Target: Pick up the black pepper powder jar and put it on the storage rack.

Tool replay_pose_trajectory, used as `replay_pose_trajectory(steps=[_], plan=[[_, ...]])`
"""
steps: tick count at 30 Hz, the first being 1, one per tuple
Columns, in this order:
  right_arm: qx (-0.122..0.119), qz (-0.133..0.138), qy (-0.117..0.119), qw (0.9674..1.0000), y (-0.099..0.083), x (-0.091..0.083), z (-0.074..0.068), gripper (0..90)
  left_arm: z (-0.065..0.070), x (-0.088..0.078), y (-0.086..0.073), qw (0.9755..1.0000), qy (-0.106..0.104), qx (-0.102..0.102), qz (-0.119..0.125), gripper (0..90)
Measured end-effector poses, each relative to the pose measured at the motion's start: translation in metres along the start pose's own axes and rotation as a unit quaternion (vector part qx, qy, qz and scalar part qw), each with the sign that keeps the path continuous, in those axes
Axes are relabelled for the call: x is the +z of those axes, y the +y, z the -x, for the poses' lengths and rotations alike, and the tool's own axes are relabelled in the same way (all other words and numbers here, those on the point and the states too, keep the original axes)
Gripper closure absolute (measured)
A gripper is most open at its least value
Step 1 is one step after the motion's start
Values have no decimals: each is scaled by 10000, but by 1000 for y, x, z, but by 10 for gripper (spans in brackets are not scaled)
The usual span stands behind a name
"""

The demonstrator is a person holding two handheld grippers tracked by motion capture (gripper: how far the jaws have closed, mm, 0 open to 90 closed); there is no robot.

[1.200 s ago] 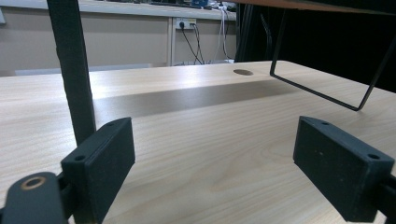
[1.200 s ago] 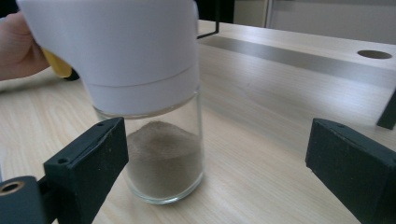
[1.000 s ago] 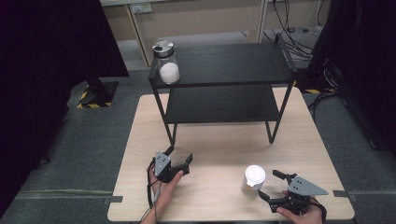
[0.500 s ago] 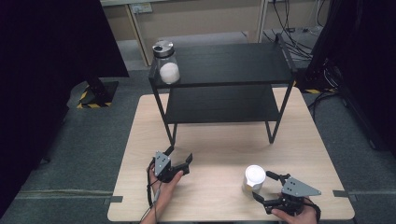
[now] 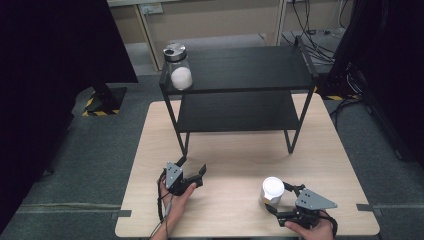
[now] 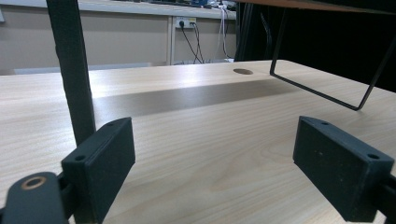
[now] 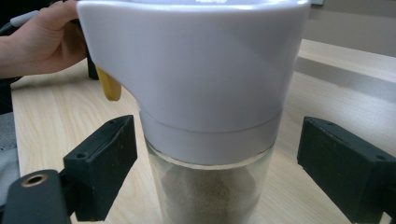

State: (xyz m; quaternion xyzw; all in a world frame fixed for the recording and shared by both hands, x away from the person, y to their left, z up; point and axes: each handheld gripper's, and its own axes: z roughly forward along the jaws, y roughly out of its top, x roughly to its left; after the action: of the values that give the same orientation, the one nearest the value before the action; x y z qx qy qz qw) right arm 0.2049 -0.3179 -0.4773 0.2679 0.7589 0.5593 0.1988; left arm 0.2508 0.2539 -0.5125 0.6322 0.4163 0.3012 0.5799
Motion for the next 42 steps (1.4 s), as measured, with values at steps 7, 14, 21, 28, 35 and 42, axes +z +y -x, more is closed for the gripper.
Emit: replay_pose_trajectory(steps=[7,14,21,28,35,42], plan=[[6,7,-48,10000,-1,7,-5,167,0,0,0,10000,-1,-11,-3,121],[34,52,-124,9999,-3,9,-8,237,-1,0,0,10000,-4,-20,-10,121],[-41,50,-96,9999,-3,10,-9,303,-1,0,0,10000,-8,-19,-13,121],[-24,45,-164,9999,-3,11,-13,306,-1,0,1,10000,-8,-21,-18,122],[44,76,-228,9997,-1,9,-16,307,-1,0,1,10000,-14,-20,-26,122],[154,310,-325,9989,0,3,-15,307,-1,0,1,10000,-18,-23,-22,122]])
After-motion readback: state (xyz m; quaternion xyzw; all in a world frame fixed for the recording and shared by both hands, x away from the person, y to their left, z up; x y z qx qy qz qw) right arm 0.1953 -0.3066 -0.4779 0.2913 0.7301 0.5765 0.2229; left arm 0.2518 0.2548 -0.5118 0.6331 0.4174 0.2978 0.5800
